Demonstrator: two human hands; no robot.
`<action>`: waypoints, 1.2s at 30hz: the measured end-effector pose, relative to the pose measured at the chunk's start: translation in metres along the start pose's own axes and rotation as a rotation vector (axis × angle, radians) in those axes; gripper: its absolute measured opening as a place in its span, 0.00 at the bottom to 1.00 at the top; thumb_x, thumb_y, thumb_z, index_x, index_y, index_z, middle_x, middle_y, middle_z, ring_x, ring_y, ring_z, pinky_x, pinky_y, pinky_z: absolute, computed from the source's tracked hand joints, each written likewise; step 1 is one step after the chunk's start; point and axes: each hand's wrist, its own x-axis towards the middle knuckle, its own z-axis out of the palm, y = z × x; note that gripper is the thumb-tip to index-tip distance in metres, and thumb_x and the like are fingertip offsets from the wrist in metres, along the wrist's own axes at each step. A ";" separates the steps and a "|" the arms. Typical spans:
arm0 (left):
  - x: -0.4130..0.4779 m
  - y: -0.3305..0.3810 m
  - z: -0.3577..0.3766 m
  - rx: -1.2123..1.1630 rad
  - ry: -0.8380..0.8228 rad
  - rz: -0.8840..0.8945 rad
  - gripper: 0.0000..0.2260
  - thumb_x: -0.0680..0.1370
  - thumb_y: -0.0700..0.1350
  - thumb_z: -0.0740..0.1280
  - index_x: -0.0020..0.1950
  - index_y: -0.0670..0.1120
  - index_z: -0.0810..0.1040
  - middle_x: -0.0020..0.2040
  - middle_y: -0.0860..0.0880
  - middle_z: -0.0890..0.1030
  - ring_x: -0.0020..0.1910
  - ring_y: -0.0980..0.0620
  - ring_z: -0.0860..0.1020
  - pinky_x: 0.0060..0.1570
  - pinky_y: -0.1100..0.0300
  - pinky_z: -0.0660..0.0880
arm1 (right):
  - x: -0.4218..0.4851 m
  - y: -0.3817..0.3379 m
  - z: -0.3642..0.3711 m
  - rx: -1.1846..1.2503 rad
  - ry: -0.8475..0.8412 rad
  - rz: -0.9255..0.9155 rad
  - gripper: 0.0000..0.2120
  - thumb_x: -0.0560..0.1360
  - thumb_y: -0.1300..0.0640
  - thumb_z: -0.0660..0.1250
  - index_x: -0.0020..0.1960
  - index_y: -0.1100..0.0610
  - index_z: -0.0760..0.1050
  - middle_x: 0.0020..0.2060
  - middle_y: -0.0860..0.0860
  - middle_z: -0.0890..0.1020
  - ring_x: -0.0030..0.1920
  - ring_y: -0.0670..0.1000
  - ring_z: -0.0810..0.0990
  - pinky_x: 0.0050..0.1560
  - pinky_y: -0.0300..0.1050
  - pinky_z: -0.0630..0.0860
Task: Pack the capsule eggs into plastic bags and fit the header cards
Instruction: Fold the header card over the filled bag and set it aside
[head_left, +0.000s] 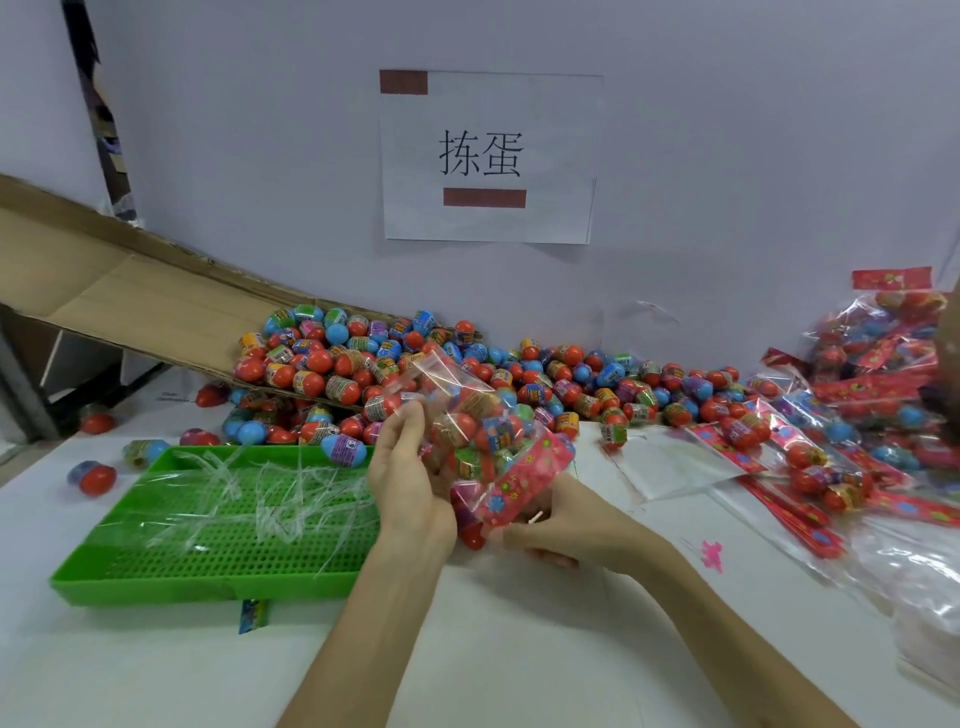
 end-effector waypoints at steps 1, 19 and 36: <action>0.001 0.001 0.000 0.008 0.001 0.004 0.04 0.81 0.46 0.70 0.48 0.50 0.84 0.53 0.45 0.88 0.53 0.45 0.86 0.46 0.50 0.84 | -0.002 0.000 -0.006 -0.024 -0.051 0.009 0.18 0.70 0.45 0.77 0.47 0.58 0.78 0.33 0.57 0.80 0.28 0.49 0.73 0.27 0.41 0.72; -0.017 -0.010 0.009 0.494 -0.226 0.299 0.06 0.82 0.41 0.69 0.49 0.49 0.85 0.45 0.49 0.88 0.47 0.51 0.87 0.54 0.47 0.83 | 0.003 -0.007 -0.024 0.386 0.490 -0.273 0.07 0.76 0.57 0.74 0.46 0.61 0.80 0.36 0.53 0.82 0.36 0.51 0.79 0.36 0.43 0.78; -0.016 -0.014 0.007 0.383 -0.114 0.223 0.05 0.82 0.44 0.70 0.53 0.46 0.85 0.47 0.48 0.88 0.51 0.49 0.86 0.61 0.40 0.80 | 0.004 -0.008 -0.022 0.231 0.711 -0.299 0.06 0.78 0.65 0.70 0.45 0.57 0.75 0.36 0.49 0.79 0.35 0.53 0.78 0.35 0.41 0.79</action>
